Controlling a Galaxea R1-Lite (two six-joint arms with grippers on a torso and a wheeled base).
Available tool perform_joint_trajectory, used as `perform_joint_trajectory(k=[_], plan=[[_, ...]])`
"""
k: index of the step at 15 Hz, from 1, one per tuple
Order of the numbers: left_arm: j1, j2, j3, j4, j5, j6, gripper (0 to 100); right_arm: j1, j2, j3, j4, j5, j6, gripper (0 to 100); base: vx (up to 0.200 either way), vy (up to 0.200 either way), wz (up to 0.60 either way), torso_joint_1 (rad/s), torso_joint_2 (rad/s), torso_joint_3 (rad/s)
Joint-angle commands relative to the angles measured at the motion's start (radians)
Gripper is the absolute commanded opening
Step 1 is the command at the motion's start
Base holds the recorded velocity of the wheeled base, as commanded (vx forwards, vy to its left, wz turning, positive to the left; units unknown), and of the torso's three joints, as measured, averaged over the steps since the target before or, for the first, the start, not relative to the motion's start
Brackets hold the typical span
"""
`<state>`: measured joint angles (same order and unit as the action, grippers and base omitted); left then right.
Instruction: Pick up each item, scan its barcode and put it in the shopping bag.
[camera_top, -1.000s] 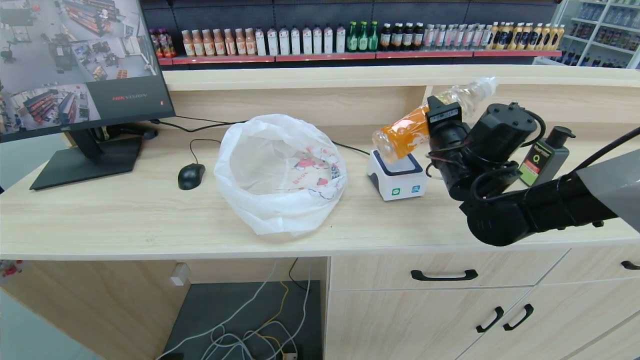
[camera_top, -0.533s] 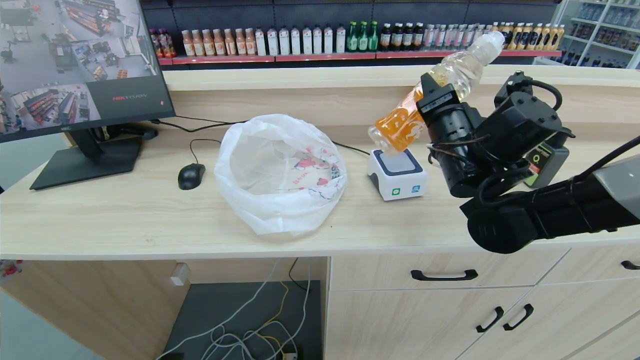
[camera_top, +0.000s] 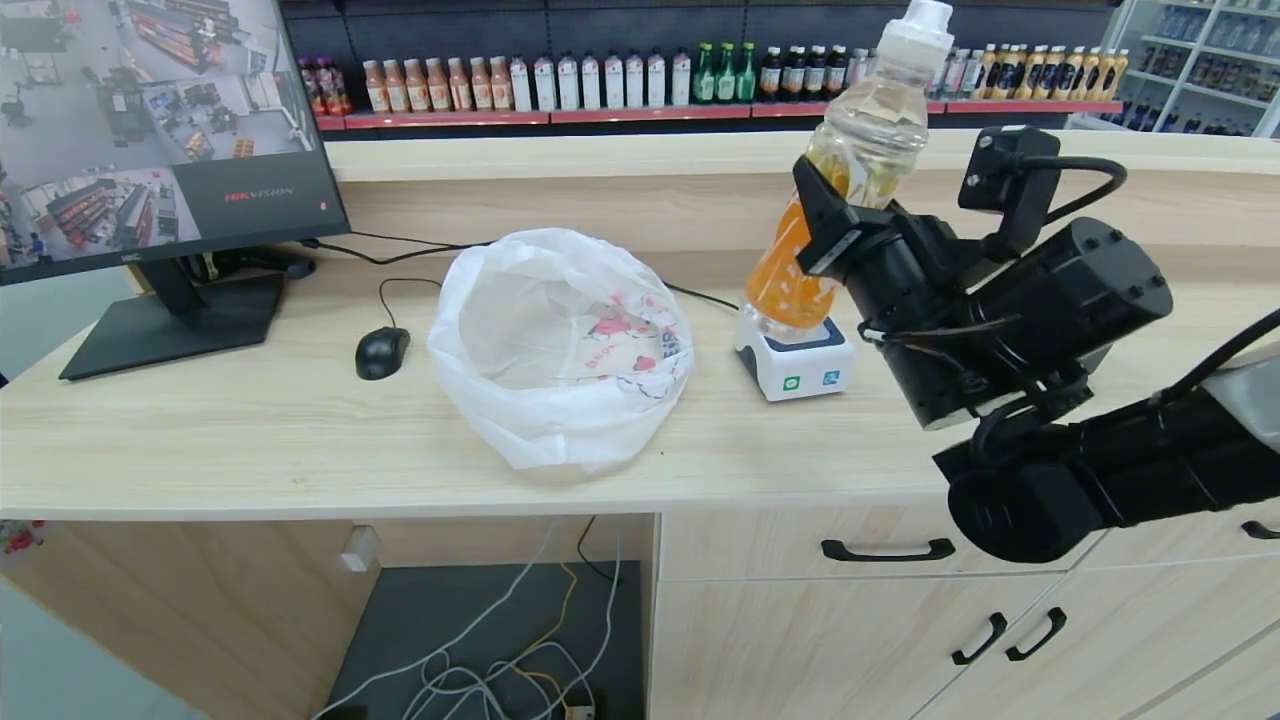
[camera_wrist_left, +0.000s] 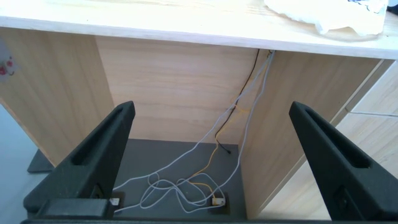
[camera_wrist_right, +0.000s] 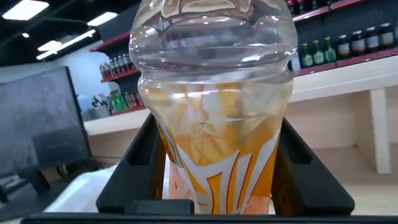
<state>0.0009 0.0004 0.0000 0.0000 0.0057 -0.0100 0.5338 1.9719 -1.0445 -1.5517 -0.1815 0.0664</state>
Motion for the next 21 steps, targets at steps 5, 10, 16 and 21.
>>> perform_joint_trajectory(k=[5,10,16,21], plan=[[0.001,0.000,0.000,0.000,0.000,-0.002,100,0.006,-0.074,0.104,-0.019,0.080,-0.183,0,0.000,0.000,0.00,0.000,0.00,0.000],[0.001,0.000,0.000,0.000,0.000,-0.004,100,0.003,-0.048,0.095,-0.019,0.082,-0.177,0,0.000,0.040,0.00,0.000,0.00,0.000],[0.001,0.000,0.000,0.000,0.000,-0.005,100,0.000,-0.047,0.081,-0.019,0.080,-0.149,0,0.000,0.200,0.00,0.003,0.00,0.005],[0.001,0.000,0.000,0.000,0.000,-0.005,100,0.002,-0.062,0.080,-0.019,0.080,-0.149,0,0.000,0.200,0.00,0.000,0.00,0.000]])
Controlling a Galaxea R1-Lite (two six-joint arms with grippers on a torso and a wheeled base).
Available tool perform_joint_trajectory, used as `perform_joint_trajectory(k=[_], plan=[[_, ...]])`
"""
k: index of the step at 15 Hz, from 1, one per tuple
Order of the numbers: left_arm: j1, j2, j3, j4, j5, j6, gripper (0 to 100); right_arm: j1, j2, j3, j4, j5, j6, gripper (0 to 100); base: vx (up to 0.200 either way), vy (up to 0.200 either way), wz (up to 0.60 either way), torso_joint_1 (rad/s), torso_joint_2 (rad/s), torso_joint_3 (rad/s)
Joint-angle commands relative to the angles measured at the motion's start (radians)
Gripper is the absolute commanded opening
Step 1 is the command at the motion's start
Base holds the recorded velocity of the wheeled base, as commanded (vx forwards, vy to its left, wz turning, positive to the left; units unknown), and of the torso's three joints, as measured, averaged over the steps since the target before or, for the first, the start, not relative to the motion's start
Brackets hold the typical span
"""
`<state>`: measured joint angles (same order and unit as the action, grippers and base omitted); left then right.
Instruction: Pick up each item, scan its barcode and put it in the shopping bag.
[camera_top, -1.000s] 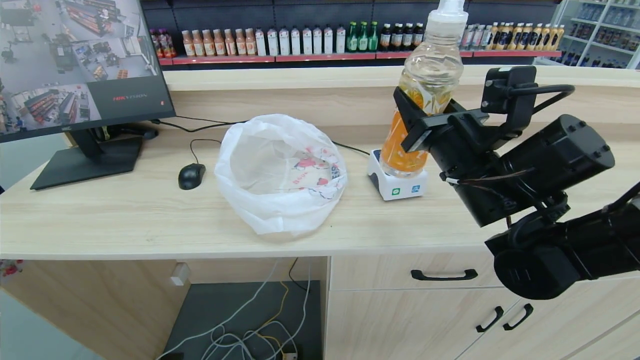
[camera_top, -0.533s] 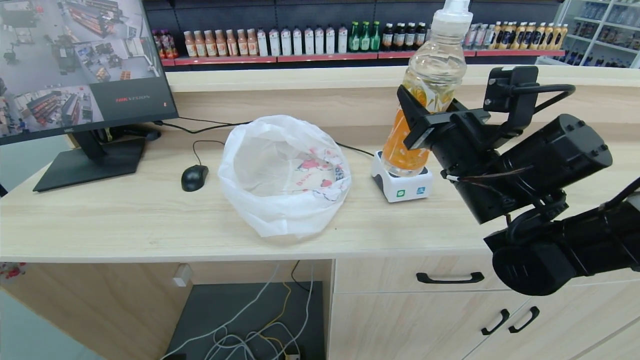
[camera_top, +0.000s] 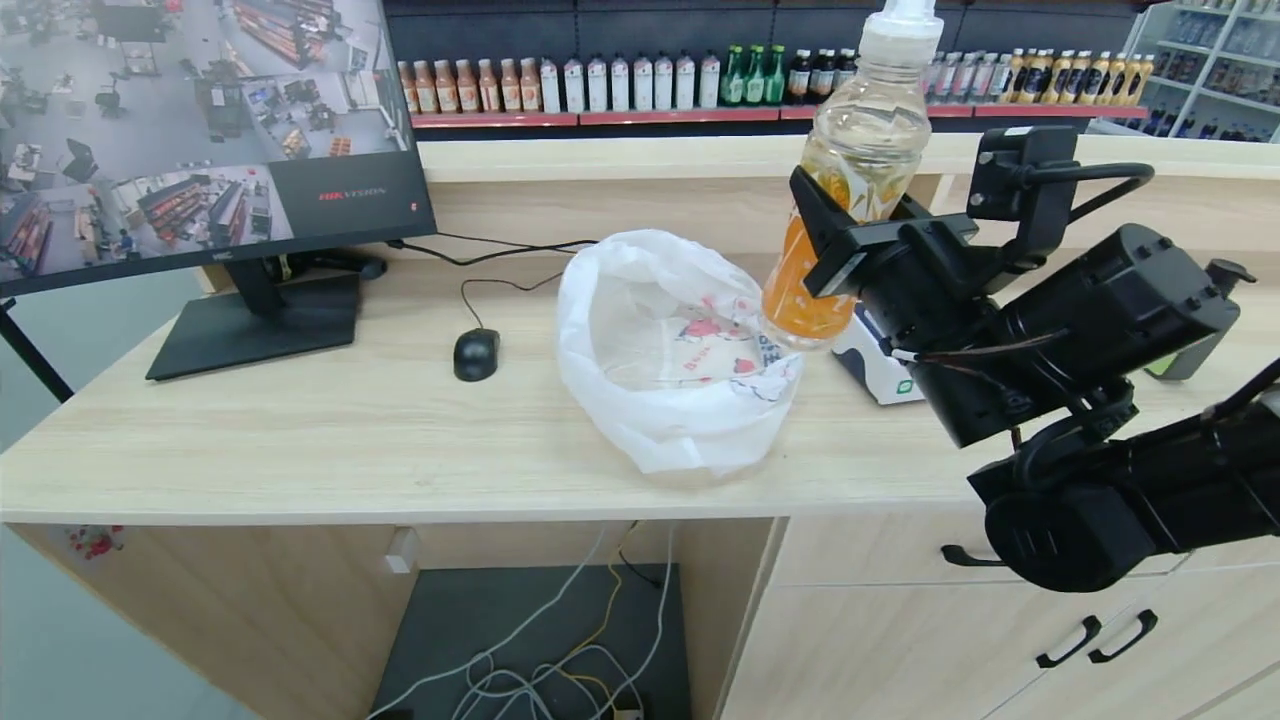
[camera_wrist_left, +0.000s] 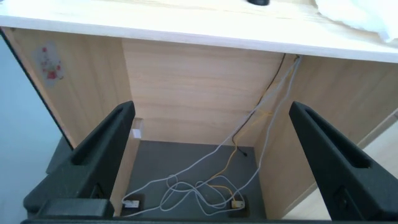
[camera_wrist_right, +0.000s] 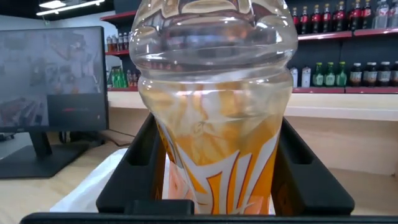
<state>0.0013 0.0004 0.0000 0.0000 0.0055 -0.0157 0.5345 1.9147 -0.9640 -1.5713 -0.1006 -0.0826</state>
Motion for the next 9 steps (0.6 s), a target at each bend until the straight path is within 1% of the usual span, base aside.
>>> perform_joint_trajectory(k=[1,4,7,9], plan=[[0.000,0.000,0.000,0.000,0.001,0.000,100,0.001,-0.011,0.001,0.000,-0.001,0.000,0,0.000,0.200,0.00,0.002,0.00,0.002],[0.000,0.000,0.000,0.000,0.001,0.000,100,0.002,-0.029,0.011,0.000,-0.001,0.000,0,0.000,0.200,0.00,0.004,0.00,0.002],[0.000,0.000,0.000,0.000,0.001,0.003,100,0.007,-0.043,0.025,0.000,-0.001,0.000,0,0.000,0.000,0.00,0.000,0.00,0.000],[0.000,0.000,0.000,0.000,0.001,0.003,100,0.033,-0.037,0.027,0.000,-0.001,-0.006,0,0.000,0.000,0.00,0.000,0.00,0.000]])
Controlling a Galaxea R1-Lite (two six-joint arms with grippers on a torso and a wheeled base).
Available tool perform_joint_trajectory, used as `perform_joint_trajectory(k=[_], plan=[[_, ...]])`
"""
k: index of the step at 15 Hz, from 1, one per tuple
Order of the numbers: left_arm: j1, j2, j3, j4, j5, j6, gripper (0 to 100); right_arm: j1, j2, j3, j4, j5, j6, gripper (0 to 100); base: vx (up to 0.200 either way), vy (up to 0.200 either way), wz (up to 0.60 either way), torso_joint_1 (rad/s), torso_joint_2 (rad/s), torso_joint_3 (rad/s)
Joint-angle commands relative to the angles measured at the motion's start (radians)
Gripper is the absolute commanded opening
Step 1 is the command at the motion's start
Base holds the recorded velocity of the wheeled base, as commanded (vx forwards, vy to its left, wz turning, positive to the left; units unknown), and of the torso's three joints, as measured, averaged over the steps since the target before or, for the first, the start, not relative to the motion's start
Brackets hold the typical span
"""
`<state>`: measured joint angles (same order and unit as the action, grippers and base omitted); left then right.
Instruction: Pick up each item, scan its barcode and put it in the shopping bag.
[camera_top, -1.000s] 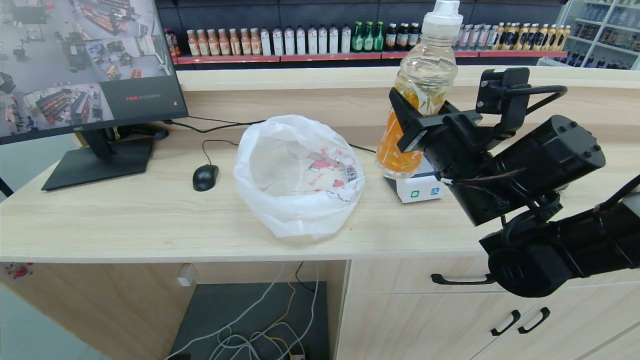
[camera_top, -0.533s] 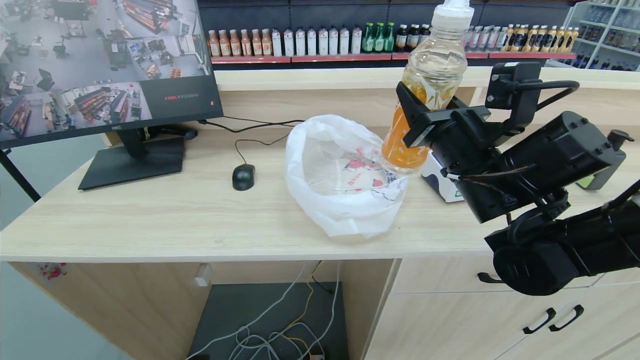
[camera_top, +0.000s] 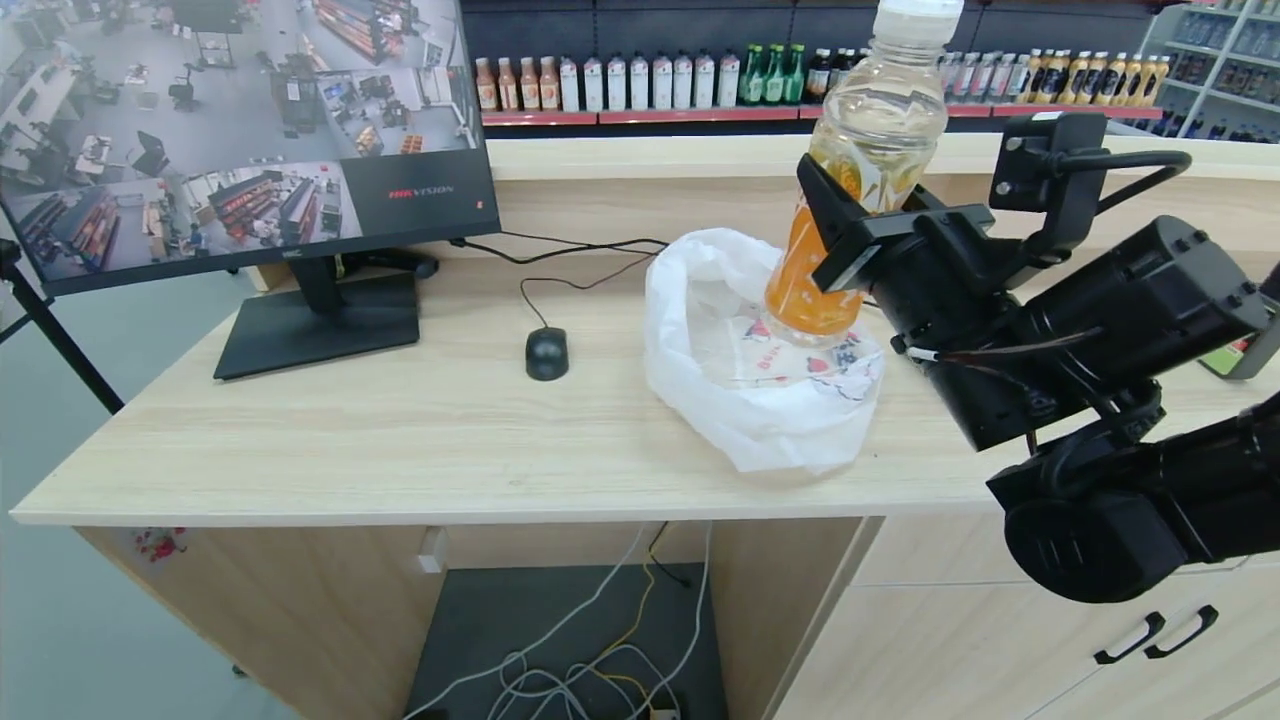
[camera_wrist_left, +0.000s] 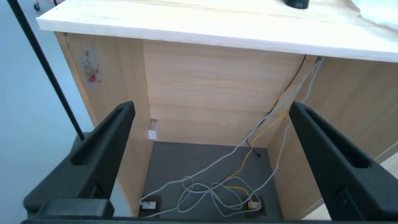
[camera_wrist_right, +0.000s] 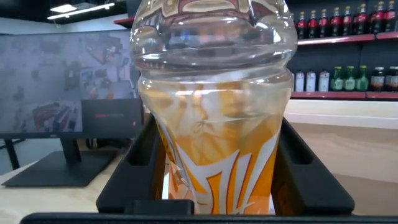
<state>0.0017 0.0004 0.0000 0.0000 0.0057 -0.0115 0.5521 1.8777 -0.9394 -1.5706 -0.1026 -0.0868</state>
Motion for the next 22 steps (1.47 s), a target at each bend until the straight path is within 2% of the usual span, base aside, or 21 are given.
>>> perform_joint_trajectory(k=[1,6,8,10,15,19,22], plan=[[0.000,0.000,0.000,0.000,0.000,-0.001,100,0.031,0.000,0.002,0.000,0.000,-0.010,0,0.000,0.000,0.00,0.000,0.00,0.000],[0.000,0.000,0.000,0.000,0.000,-0.001,100,0.043,0.037,-0.035,0.035,0.000,-0.054,0,0.000,0.000,0.00,0.000,0.00,0.000],[0.000,0.000,0.000,0.000,0.000,-0.001,100,0.032,0.090,-0.101,0.052,0.001,-0.056,0,0.000,0.000,0.00,0.000,0.00,0.000],[0.000,0.000,0.000,0.000,0.000,-0.001,100,0.020,0.190,-0.231,0.052,0.000,-0.050,0,0.000,0.000,0.00,0.000,0.00,0.000],[0.000,0.000,0.000,0.000,0.000,0.001,100,-0.003,0.351,-0.400,0.067,0.001,-0.048,0,0.000,0.000,0.00,0.000,0.00,0.000],[0.000,0.000,0.000,0.000,0.000,-0.001,100,-0.046,0.379,-0.461,0.179,0.001,-0.048,0,0.000,0.000,0.00,0.000,0.00,0.000],[0.000,0.000,0.000,0.000,0.000,-0.001,100,-0.078,0.416,-0.521,0.204,0.001,-0.044,0,0.000,0.000,0.00,0.000,0.00,0.000]])
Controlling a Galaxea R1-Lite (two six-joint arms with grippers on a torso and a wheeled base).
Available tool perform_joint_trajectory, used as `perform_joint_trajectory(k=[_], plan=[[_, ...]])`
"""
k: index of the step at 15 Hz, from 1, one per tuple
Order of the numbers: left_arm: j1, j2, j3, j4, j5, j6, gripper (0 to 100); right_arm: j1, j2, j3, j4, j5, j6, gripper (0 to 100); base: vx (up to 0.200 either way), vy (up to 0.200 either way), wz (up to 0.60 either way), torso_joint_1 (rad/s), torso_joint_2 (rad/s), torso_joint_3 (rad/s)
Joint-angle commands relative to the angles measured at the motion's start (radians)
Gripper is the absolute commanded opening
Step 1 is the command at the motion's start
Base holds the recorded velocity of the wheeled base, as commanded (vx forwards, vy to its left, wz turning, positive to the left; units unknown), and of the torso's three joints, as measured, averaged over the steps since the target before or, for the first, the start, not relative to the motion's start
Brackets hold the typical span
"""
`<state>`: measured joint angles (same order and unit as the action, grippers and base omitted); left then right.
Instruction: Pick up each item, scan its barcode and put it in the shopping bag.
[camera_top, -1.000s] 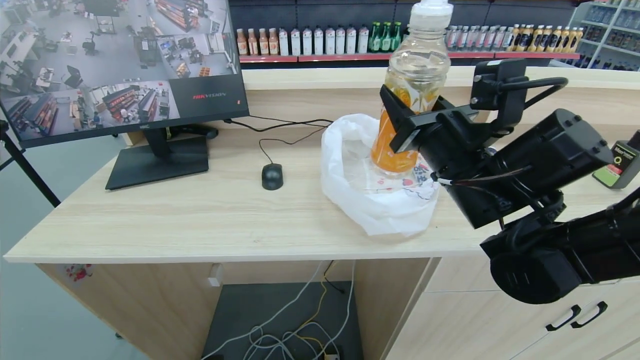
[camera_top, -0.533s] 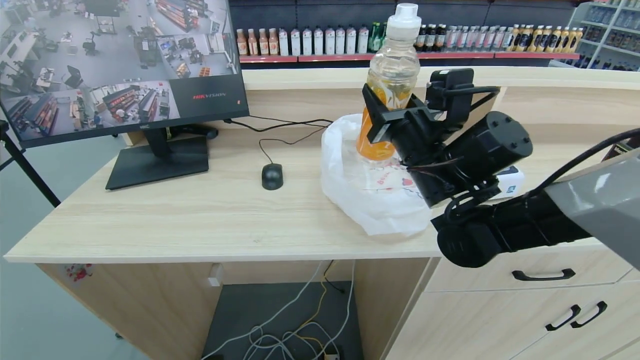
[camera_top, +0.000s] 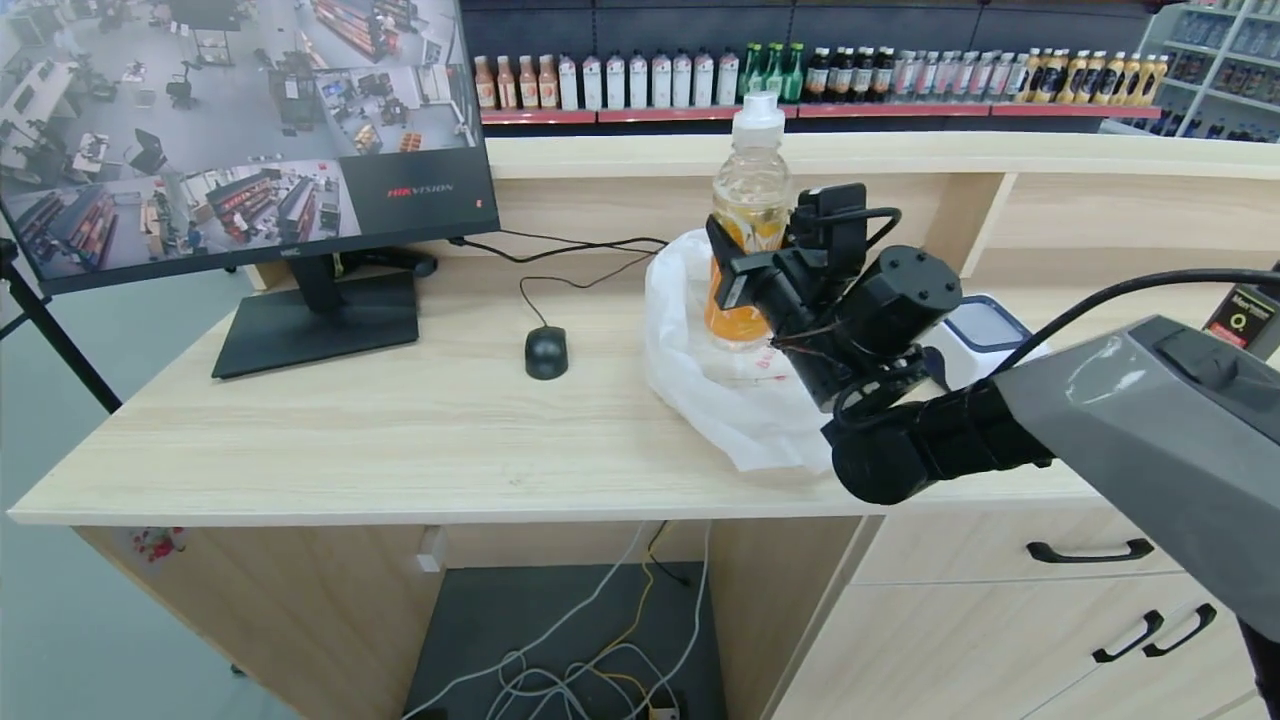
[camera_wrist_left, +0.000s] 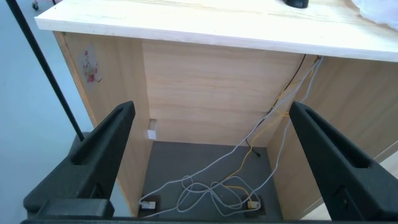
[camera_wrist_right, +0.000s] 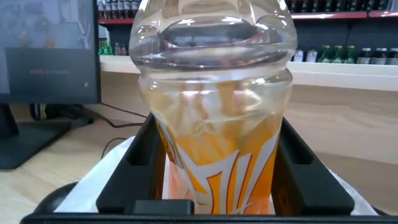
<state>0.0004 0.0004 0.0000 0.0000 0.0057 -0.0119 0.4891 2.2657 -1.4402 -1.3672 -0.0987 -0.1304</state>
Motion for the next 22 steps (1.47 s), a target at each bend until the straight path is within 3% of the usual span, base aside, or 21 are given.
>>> perform_joint_trajectory(k=[1,8,22], plan=[[0.001,0.000,0.000,0.000,0.000,0.000,100,-0.018,0.031,-0.025,0.016,-0.003,0.002,0,0.000,0.000,0.00,0.000,0.00,0.000],[0.001,0.000,0.000,0.000,0.000,0.000,100,-0.017,0.084,-0.178,0.146,-0.004,0.035,0,0.000,0.000,0.00,0.000,0.00,0.000],[0.001,0.000,0.000,0.000,0.000,0.000,100,-0.015,0.149,-0.152,0.158,-0.029,0.083,0,0.000,0.000,0.00,0.000,0.00,0.000]])
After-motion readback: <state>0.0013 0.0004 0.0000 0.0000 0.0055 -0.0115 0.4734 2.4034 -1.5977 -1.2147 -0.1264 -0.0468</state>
